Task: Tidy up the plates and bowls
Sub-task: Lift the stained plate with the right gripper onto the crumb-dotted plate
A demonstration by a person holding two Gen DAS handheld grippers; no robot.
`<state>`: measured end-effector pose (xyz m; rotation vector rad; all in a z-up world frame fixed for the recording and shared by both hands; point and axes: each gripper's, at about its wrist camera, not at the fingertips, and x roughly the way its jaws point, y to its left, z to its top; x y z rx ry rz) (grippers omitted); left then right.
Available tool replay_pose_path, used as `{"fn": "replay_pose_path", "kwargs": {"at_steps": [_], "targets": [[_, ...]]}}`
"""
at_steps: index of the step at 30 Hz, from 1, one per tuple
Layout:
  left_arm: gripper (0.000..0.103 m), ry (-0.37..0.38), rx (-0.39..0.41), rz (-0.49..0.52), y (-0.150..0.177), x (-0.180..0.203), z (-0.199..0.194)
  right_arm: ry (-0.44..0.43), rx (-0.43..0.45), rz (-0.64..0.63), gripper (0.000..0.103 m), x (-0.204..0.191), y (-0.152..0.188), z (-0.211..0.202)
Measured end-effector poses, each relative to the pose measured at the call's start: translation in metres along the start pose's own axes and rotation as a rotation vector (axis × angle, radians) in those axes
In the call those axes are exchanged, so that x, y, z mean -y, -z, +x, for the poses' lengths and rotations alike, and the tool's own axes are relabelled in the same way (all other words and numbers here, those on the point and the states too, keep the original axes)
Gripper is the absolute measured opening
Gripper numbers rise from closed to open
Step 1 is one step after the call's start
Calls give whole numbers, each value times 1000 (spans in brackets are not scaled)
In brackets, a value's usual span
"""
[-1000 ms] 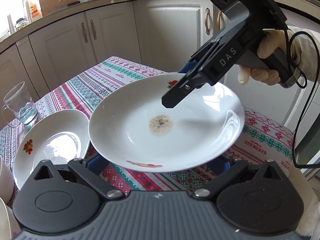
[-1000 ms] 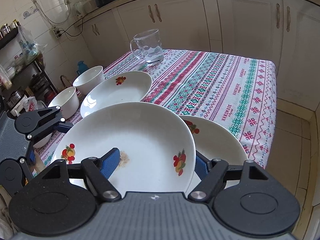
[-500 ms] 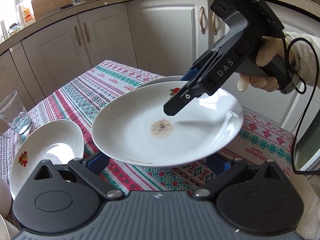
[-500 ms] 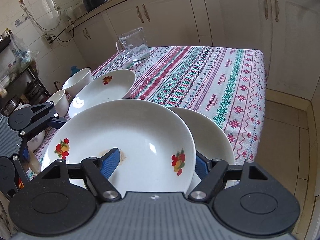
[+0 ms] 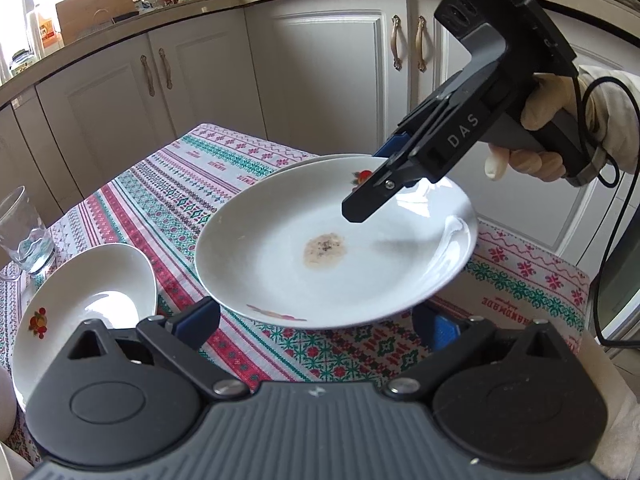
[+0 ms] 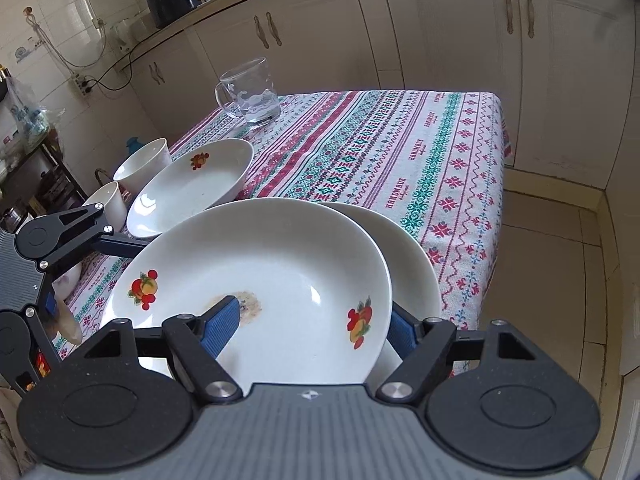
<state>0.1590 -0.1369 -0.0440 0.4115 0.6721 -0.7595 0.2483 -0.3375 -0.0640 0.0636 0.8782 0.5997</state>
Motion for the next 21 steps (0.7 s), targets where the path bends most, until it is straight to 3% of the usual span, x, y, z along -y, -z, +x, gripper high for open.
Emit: {"fn": "replay_pose_path", "kwargs": {"at_steps": [21], "targets": [[102,31,34,-62,1,-3,6,81,11,19,83,-7,9,-23]]}}
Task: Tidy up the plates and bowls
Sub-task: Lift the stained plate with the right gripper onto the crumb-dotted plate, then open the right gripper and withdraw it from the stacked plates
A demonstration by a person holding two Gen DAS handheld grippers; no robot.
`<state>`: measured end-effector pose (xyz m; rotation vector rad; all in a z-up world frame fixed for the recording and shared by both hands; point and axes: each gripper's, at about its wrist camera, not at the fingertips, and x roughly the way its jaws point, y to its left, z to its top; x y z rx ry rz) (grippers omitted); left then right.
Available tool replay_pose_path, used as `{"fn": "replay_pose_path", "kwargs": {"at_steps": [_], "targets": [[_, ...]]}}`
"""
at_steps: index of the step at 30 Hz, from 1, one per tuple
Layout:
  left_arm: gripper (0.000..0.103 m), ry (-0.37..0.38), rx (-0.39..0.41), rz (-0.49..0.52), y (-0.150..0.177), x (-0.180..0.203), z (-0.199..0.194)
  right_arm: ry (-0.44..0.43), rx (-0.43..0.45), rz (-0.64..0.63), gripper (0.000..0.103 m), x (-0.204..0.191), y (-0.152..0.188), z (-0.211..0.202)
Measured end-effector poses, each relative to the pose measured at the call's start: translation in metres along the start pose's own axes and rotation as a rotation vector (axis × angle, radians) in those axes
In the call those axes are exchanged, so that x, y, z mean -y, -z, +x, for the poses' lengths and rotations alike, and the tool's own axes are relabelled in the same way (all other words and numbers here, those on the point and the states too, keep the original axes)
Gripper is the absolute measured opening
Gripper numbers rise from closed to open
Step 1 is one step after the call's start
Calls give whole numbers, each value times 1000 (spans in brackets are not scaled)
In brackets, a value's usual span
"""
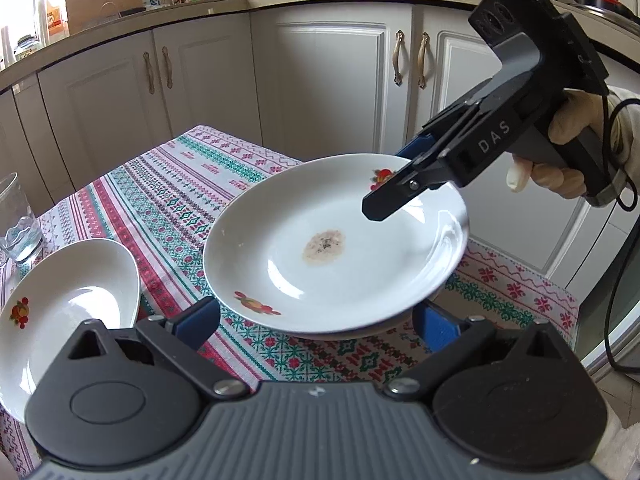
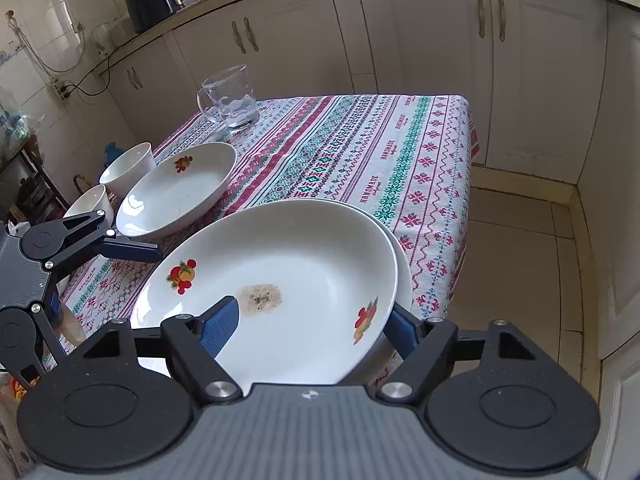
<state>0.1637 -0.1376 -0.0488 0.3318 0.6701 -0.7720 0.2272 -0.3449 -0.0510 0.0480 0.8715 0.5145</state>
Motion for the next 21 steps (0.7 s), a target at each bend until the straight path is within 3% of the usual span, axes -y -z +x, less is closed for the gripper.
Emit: {"fn": "replay_pose_path", "kwargs": {"at_steps": [15,21], "targets": [[102,8,2,-7,2,6,4,62,-19,-16,85,-12,5,-9],[102,-1,1,-23,4,6,-1,85,-33,3,92,-17,5,-8]]}}
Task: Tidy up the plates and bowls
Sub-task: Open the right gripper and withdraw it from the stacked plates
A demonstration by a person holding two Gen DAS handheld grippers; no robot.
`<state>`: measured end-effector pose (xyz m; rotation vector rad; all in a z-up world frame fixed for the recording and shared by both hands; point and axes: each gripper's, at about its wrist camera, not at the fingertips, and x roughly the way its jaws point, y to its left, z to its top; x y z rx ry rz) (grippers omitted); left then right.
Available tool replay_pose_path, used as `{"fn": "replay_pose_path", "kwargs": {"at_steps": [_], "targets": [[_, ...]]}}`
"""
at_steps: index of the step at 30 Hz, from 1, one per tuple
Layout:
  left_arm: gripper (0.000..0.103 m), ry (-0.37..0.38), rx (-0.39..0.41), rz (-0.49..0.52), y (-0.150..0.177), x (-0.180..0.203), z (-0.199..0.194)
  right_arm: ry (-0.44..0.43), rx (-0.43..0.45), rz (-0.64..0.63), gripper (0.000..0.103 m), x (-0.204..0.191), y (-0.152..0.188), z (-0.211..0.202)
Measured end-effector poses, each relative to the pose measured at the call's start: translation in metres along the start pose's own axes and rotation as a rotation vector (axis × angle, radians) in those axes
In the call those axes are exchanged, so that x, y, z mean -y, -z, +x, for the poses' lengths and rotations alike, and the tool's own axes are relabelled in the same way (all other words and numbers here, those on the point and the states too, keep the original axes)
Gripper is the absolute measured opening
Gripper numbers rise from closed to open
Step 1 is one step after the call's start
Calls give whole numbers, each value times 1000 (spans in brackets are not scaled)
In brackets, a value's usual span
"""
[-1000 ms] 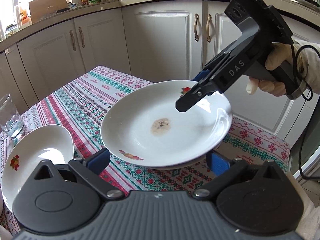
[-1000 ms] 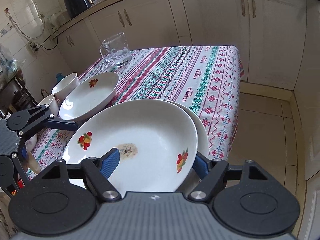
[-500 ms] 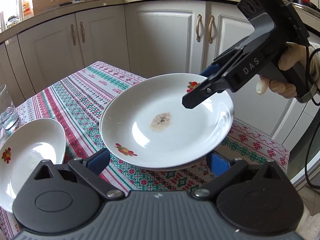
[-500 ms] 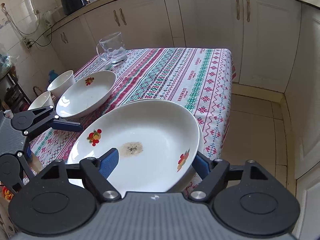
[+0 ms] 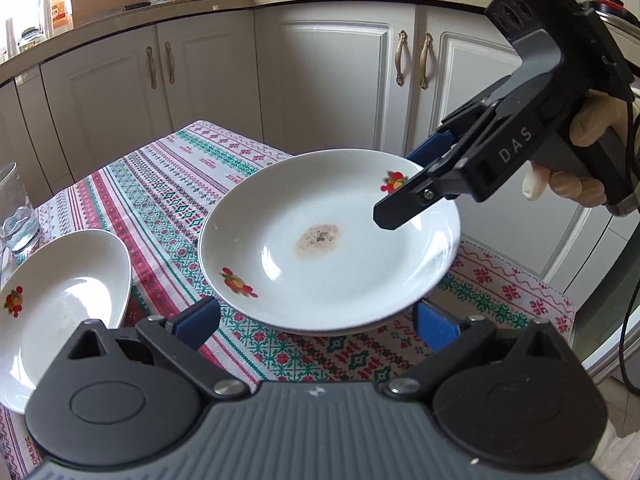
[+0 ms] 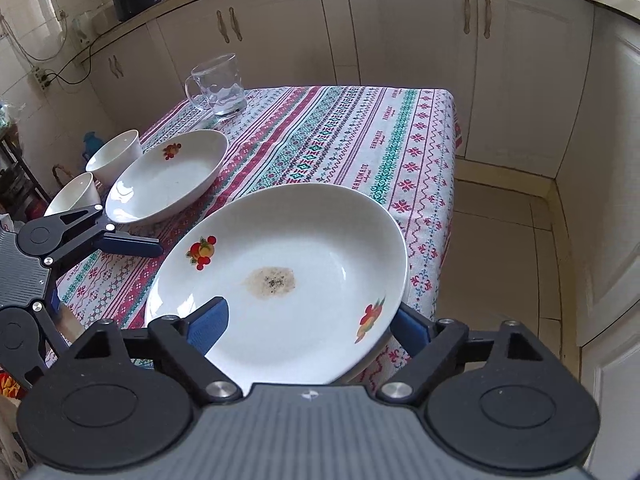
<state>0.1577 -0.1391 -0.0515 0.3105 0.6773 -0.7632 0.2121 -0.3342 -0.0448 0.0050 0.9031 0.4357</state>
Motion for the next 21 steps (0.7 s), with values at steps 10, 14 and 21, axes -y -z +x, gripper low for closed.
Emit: {"fn": "replay_pose_path", "kwargs": {"at_steps": [10,14,21], "targets": [[102,-41,65,-73,0,-5,-26,33,43,-2,103,-14,8,-14],[102,-99,71,-97,6,-7,-38,55,77,-38,103,-32,13,-24],[102,-155,82,-165,23,-15,-63,132,128,-154,103,-75,28,-33]]}}
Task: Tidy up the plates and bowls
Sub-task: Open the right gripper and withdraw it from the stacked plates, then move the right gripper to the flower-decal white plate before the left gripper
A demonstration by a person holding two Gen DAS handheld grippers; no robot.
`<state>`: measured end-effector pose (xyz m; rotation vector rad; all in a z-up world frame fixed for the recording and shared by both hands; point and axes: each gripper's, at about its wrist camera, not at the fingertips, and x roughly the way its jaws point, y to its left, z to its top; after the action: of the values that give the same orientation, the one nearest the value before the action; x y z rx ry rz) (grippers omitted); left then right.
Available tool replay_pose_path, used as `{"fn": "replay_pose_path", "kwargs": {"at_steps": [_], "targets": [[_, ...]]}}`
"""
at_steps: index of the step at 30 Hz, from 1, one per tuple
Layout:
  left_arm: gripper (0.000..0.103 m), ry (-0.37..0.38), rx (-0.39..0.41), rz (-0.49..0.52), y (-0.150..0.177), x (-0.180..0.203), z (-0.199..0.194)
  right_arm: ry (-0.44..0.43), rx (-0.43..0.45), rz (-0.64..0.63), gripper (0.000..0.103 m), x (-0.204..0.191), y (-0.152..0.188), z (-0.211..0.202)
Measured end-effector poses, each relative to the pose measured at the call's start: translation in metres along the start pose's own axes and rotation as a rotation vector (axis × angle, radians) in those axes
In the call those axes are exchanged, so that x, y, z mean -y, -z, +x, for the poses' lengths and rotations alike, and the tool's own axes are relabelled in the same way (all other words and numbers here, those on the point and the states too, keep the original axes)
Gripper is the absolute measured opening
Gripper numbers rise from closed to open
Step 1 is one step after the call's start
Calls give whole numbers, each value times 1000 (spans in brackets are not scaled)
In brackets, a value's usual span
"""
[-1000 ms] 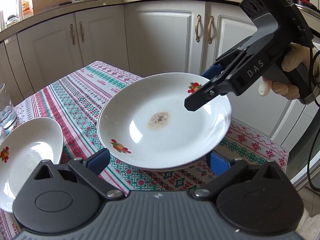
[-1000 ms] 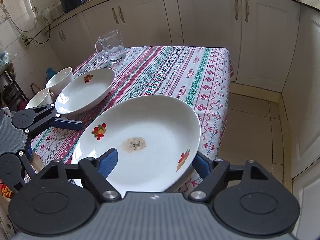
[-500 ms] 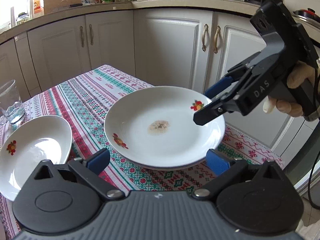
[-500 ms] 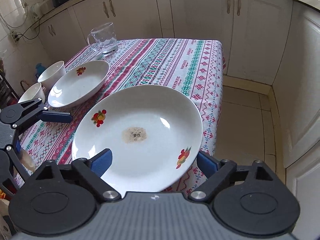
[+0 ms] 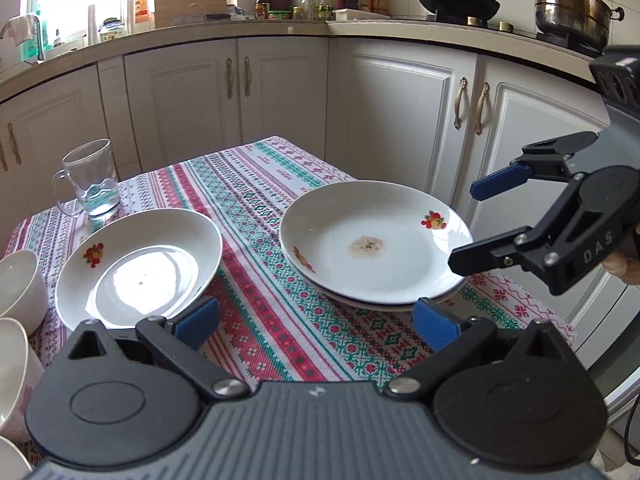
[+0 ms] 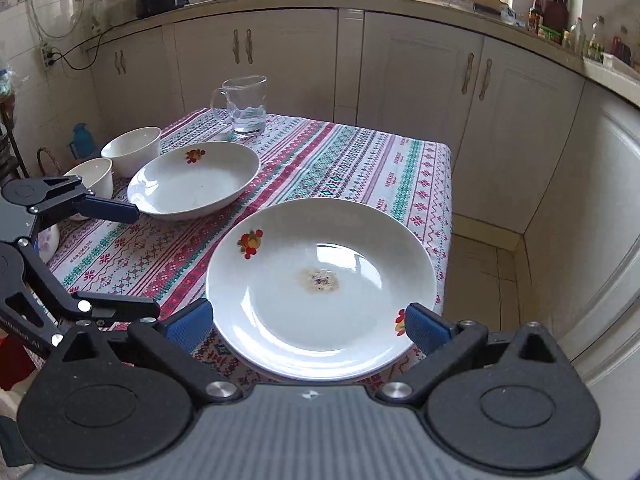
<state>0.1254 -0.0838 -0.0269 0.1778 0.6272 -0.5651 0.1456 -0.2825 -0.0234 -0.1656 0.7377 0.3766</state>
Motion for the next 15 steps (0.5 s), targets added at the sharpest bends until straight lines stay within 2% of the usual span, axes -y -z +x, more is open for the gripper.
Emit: {"fn": "replay_pose_path", "kwargs": {"at_steps": [3,9,15], "targets": [[102,-27,-4,-13,6,-4,-9,-5,18,-40,103,-17,2,-7],[102,-128,-17,-18,13,-12,-20,-17,57,-95,103,-38,0,-21],[102,-298,-10,-162,12,-35,-16,-30,60,-120,103,-45,-6,-24]]}}
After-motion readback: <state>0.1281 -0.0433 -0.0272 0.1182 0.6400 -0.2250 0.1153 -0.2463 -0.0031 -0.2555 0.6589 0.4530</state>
